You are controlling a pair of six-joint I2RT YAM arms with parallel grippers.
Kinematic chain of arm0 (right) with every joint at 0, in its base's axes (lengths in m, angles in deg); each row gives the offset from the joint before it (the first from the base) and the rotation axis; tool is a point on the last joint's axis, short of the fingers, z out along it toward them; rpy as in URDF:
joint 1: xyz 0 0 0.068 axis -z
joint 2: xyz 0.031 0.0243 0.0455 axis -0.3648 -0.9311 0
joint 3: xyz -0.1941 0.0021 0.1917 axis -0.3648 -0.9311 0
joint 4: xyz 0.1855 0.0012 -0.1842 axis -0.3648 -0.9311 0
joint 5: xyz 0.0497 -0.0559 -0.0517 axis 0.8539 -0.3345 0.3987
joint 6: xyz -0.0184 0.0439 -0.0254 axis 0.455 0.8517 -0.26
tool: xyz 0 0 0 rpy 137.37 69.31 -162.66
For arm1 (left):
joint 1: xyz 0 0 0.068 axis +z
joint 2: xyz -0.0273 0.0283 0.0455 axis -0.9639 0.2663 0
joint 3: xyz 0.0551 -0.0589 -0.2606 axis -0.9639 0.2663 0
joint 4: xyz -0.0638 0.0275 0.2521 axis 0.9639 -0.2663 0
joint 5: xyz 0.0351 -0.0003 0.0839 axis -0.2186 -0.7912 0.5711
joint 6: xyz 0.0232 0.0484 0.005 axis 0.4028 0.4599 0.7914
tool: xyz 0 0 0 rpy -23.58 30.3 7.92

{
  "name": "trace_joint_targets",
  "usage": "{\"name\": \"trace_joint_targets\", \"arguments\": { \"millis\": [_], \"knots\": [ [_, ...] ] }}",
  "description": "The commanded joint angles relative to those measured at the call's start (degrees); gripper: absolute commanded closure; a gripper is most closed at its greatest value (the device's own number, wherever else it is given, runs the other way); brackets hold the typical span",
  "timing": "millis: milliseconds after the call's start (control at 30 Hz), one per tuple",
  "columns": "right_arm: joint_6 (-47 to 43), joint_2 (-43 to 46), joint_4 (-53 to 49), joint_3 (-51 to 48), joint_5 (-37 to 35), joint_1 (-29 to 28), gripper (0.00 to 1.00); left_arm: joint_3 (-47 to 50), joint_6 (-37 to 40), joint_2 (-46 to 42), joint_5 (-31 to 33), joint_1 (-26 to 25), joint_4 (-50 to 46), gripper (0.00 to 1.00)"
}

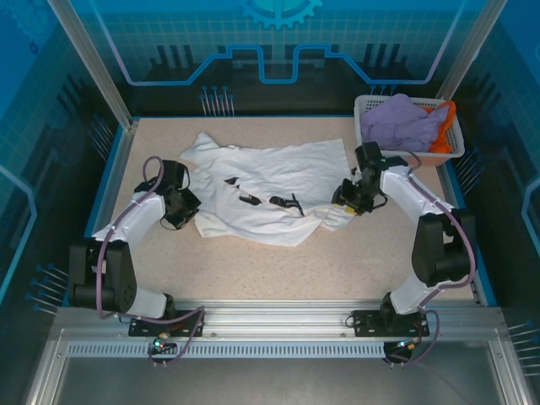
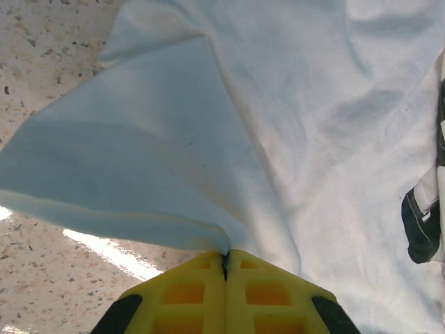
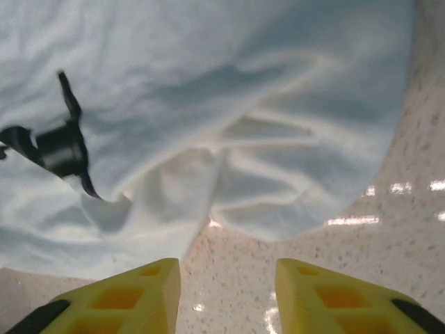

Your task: Fold and stack the t-shirts

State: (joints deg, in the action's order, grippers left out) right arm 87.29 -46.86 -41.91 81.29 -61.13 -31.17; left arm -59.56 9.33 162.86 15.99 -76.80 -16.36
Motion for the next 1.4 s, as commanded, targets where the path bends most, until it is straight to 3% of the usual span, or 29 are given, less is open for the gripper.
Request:
{"name": "trace_joint_targets", "arguments": {
  "millis": [0,267,467,567,667,867,1067,1233,1333,1367],
  "knots": [
    [4.50,-1.73,2.69,-6.17,4.58,-0.62,0.54,1.40,0.15,-0.61,-0.69,0.21,-0.42,1.00],
    [7.64,-9.07,7.96,-6.16,2.60,-2.27,0.60,3.00,0.09,-2.24,-0.59,0.21,-1.05,1.00],
    [6.25,-13.30,7.47,-3.99,0.65,-2.23,0.77,2.62,0.52,-2.36,-0.68,0.23,-1.41,1.00],
    [5.87,-12.39,6.88,-3.47,-0.99,-2.23,0.93,1.83,1.04,-2.32,-0.45,0.19,-1.69,1.00],
    [4.93,-9.87,5.42,-2.58,-1.72,-2.09,1.00,0.51,2.18,-1.76,0.32,0.16,-2.25,1.00],
    [5.35,-5.64,1.67,2.45,3.95,1.11,1.00,-3.74,6.81,0.10,4.30,-0.04,-4.80,1.00],
    [7.59,-9.40,-0.52,12.40,19.29,9.23,1.00,-8.68,11.03,3.36,8.45,-0.45,-7.65,1.00],
    [10.65,-17.16,-0.87,23.20,17.13,11.36,0.99,-12.53,12.75,7.85,9.27,-0.61,-8.50,1.00],
    [10.51,-24.27,-4.41,31.40,15.48,11.01,0.64,-14.03,12.51,10.11,8.23,-0.81,-8.59,1.00],
    [10.06,-25.63,-6.27,33.16,13.81,10.93,0.56,-14.37,12.41,10.65,8.04,-1.13,-8.61,1.00]
  ]
}}
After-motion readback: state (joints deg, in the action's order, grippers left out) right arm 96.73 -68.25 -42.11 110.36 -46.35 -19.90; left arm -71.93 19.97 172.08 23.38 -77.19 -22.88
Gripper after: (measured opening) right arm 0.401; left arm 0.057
